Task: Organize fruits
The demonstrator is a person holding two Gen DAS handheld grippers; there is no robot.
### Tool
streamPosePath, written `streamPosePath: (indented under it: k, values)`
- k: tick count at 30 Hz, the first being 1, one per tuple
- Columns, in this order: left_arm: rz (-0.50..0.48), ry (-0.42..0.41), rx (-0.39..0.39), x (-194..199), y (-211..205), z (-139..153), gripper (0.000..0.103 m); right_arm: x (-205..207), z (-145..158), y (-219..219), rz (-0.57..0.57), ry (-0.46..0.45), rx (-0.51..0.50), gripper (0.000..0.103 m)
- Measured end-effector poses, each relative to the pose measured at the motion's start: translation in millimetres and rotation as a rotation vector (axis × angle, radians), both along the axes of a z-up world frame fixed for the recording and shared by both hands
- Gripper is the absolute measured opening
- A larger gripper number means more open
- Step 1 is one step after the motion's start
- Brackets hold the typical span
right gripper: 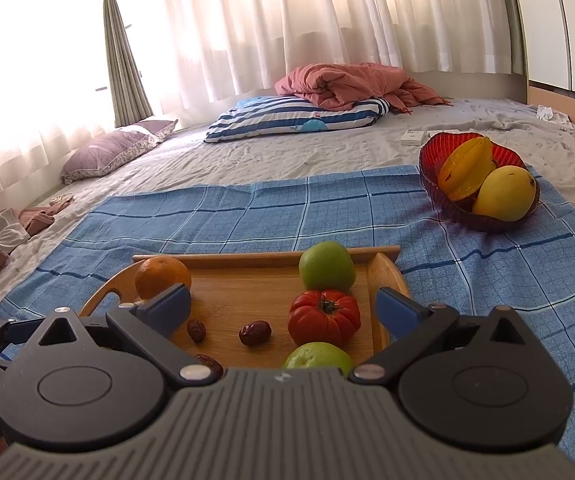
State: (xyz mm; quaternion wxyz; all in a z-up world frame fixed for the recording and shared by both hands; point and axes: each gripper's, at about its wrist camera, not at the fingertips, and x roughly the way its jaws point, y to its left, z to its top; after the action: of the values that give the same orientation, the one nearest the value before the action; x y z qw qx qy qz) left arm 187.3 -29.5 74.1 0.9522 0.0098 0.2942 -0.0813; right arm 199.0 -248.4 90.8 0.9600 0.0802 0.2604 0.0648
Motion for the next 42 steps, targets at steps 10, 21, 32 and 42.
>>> streamPosePath:
  k: [10,21,32,42]
  values:
    - [0.013,-0.015,-0.010,-19,8,0,0.103,-22,0,3,0.006,-0.044,-0.022,0.103]
    - [0.021,-0.029,-0.022,-44,13,-3,0.103,-47,-9,9,-0.005,-0.092,-0.056,0.103]
    - [0.050,-0.027,-0.008,-63,17,-16,0.103,-68,-30,14,-0.017,-0.107,-0.091,0.103]
    - [0.069,-0.007,0.014,-70,21,-33,0.103,-83,-49,19,-0.022,-0.100,-0.110,0.103]
